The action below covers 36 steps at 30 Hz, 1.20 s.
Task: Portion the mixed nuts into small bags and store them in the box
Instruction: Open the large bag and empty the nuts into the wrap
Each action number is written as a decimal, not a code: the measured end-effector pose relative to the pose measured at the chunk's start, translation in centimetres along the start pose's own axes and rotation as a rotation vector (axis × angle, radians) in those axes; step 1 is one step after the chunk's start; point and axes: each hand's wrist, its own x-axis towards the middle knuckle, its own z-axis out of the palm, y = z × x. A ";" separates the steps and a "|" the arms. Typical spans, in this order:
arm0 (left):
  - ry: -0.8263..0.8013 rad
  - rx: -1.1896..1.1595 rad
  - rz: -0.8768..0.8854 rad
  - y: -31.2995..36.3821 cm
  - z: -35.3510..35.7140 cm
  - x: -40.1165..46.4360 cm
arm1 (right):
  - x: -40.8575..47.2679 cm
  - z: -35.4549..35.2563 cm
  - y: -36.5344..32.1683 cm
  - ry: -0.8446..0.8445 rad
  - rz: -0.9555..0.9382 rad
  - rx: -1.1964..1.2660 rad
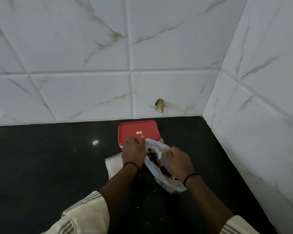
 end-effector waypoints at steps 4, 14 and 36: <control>-0.195 -0.103 -0.170 -0.6 0.7 -2.0 | -0.3 -0.4 0.4 0.059 0.058 0.102; -0.458 -0.511 -0.554 2.6 4.4 -4.3 | -1.1 2.1 0.2 0.078 0.129 0.288; -0.441 -0.539 -0.526 -0.6 1.6 1.0 | -0.1 -2.3 4.8 -0.089 0.672 0.920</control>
